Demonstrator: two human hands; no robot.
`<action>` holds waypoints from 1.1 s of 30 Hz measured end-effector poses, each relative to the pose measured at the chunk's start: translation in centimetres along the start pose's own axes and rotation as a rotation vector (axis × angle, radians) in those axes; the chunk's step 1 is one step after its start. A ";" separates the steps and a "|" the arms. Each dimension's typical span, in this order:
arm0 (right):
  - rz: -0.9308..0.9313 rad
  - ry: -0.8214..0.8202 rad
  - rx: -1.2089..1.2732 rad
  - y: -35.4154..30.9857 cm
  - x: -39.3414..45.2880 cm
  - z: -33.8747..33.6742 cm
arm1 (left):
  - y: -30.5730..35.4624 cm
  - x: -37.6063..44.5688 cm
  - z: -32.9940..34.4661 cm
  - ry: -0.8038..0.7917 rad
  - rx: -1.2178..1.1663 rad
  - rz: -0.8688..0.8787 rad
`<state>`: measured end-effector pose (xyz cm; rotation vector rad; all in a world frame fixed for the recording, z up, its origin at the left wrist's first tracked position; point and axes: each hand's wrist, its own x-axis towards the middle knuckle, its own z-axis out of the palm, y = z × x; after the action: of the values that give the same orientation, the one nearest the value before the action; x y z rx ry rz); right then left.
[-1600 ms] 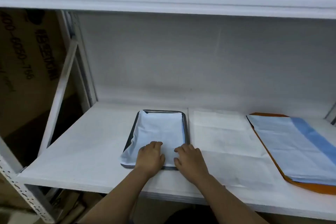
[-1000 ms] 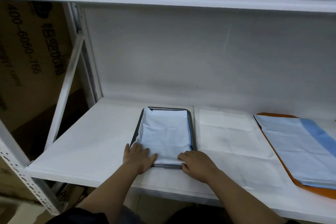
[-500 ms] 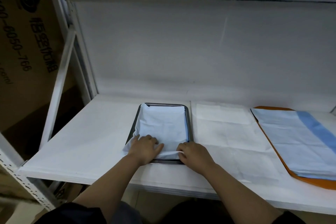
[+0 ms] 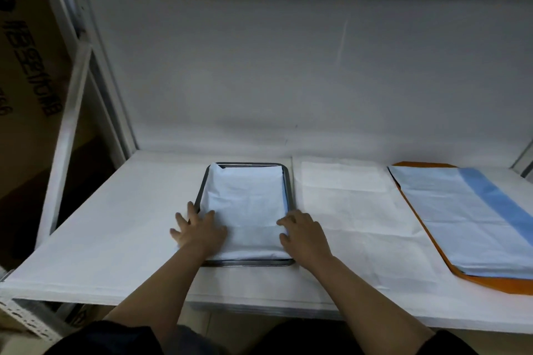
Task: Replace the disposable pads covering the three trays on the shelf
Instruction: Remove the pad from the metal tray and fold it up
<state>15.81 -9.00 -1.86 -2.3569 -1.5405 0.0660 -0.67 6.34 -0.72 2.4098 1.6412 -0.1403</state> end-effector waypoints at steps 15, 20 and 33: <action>0.200 0.032 0.061 2.7 2.5 0.3 | 0.7 3.0 0.5 0.017 -0.102 -0.088; 0.231 0.051 0.089 3.5 3.4 0.5 | 1.1 4.3 0.3 0.020 -0.092 -0.090; 0.376 -0.122 0.117 3.1 3.2 0.7 | 1.7 5.6 0.0 -0.051 -0.085 -0.122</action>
<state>19.69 -7.09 -2.99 -2.5533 -1.0874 0.3814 3.00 10.82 -1.67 2.2260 1.7351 -0.1477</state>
